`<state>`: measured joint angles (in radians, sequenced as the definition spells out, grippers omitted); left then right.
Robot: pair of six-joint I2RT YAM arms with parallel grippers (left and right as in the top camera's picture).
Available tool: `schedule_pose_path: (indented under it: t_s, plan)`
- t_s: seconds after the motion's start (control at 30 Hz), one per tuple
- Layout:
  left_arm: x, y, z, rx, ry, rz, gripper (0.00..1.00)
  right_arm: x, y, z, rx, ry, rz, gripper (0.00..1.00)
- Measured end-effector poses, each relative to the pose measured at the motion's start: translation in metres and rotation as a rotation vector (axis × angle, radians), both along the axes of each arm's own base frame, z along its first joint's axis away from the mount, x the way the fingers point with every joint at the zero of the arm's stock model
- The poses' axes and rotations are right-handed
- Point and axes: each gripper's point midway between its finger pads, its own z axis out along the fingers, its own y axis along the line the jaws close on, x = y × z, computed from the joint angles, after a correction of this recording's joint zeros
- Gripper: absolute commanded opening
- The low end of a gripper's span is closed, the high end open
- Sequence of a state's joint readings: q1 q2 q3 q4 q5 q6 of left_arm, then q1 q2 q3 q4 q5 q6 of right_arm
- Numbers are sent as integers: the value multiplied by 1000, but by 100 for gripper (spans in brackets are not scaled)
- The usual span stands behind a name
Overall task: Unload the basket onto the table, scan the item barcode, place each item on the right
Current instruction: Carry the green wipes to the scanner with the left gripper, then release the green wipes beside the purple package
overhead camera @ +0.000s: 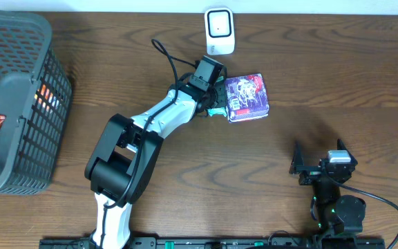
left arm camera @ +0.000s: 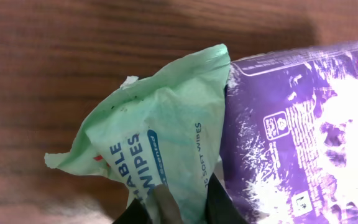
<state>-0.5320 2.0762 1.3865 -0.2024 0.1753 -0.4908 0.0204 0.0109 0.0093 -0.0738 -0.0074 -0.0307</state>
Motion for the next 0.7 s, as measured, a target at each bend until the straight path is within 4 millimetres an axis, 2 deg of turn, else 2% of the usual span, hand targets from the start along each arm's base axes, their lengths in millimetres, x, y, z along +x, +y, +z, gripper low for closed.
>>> schedule_pose_path:
  t_s: [0.03,0.2,0.33,0.4,0.57,0.7]
  plan:
    - [0,0,0,12,-11,-20,24,0,0,0,0,0,0,99]
    - [0,1,0,59,-49,-101,36,0,0,0,0,0,0,99]
    - [1,2,6,70,-72,-130,69,0,0,0,0,0,0,99]
    - [3,3,22,63,-104,-137,72,0,0,0,0,0,0,99]
    - [12,13,84,18,-217,-112,73,0,0,0,0,0,0,99]
    - [15,29,134,-13,-303,-82,73,0,0,0,0,0,0,99]
